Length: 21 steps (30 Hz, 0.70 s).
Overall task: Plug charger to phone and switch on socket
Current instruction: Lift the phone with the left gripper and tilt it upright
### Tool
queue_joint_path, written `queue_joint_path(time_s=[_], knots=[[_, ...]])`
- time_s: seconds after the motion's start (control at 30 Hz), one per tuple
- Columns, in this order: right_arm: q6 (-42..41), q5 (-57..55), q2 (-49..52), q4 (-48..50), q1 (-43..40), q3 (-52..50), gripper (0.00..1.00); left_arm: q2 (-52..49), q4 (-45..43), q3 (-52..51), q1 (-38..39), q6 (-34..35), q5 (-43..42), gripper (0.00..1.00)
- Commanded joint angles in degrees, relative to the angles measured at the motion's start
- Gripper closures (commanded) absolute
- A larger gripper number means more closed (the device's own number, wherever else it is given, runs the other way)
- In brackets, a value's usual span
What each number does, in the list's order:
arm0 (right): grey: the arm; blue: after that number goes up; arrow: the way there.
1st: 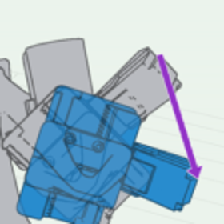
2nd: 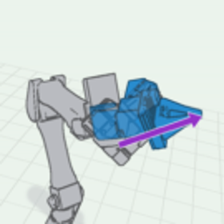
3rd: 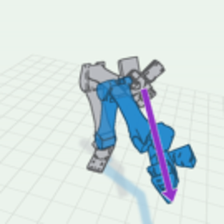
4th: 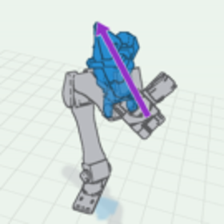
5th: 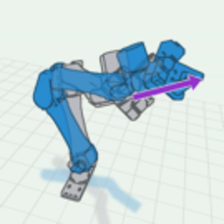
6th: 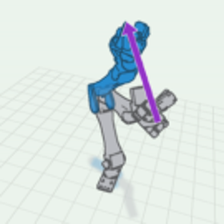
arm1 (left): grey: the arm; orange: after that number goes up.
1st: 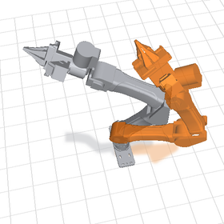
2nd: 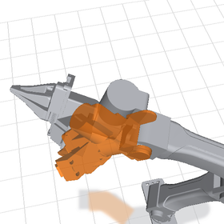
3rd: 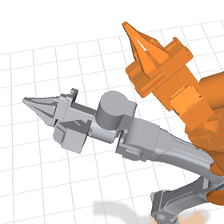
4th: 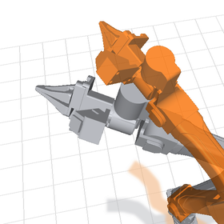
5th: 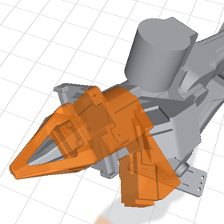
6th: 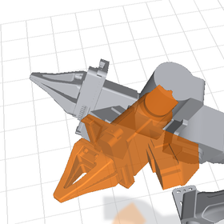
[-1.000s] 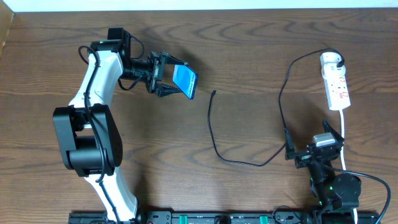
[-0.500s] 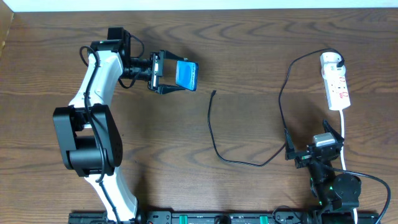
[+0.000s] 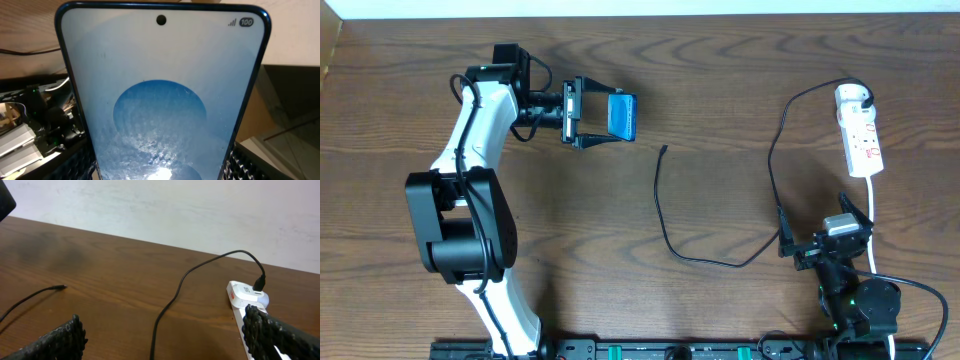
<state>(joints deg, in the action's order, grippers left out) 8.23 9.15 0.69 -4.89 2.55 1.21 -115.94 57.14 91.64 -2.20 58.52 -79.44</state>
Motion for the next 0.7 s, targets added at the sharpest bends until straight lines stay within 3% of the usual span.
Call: queue_joint_path(time_s=[0.0,0.67], knots=[[0.6,-0.2,-0.4,0.0,0.9,-0.3,0.01,1.8,0.2,1.0,-0.3,0.3,-3.3,0.43],[0.6,-0.2,-0.4,0.0,0.9,-0.3,0.01,1.8,0.2,1.0,-0.3,0.3,-2.5,0.43]])
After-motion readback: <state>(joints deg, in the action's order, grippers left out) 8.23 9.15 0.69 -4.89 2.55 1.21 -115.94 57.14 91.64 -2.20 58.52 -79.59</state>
